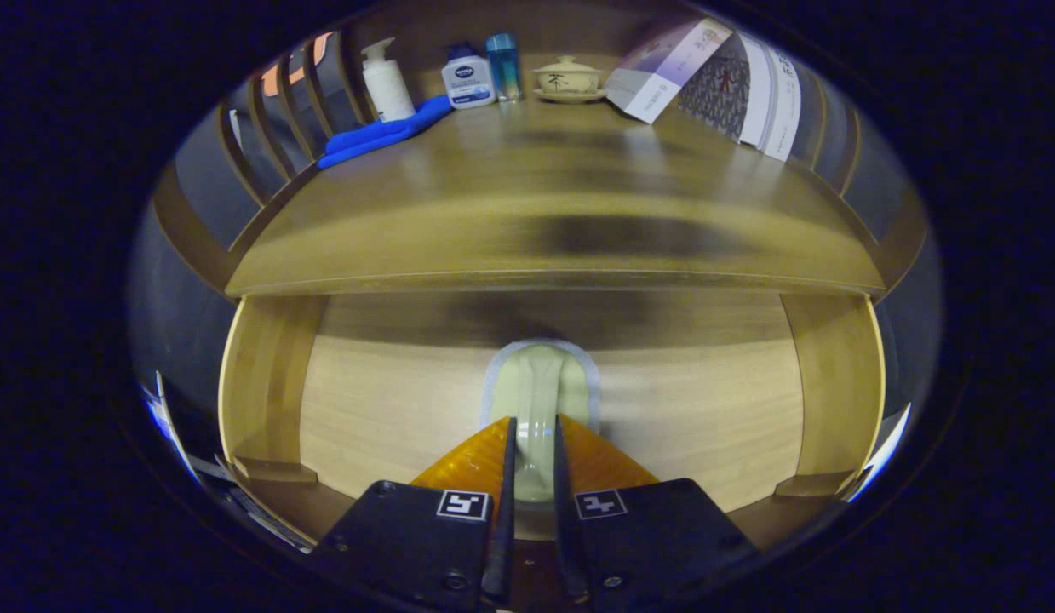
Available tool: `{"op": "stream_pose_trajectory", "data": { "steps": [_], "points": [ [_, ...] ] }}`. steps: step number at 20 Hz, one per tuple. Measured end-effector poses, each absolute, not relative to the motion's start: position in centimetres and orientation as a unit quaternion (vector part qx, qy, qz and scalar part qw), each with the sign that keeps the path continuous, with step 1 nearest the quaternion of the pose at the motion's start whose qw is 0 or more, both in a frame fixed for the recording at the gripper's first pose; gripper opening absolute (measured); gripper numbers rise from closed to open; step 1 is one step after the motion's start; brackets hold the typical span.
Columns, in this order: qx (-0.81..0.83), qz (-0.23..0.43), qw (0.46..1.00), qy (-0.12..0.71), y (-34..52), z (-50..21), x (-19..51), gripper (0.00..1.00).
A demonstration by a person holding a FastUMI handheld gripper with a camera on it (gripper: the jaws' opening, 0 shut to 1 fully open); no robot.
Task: Pull open the drawer, take out the items inside it, and place them on the countertop above the cabinet.
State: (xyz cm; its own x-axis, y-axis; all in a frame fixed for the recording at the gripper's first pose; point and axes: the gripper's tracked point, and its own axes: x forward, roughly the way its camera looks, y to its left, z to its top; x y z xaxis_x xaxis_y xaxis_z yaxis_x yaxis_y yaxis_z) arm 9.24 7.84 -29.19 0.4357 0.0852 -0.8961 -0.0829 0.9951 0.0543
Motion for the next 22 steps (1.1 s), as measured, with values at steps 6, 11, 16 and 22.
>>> {"op": "stream_pose_trajectory", "data": {
  "steps": [6,11,16,22],
  "points": [
    [0.001,0.059,0.866,0.497,7.0,-23.8,8.3,0.24],
    [-0.010,0.056,0.887,0.459,6.1,-18.5,9.4,0.23],
    [0.000,0.063,0.899,0.434,6.6,-14.5,11.1,0.23],
    [0.010,0.060,0.911,0.408,6.9,-11.0,13.7,0.23]
  ]
}}
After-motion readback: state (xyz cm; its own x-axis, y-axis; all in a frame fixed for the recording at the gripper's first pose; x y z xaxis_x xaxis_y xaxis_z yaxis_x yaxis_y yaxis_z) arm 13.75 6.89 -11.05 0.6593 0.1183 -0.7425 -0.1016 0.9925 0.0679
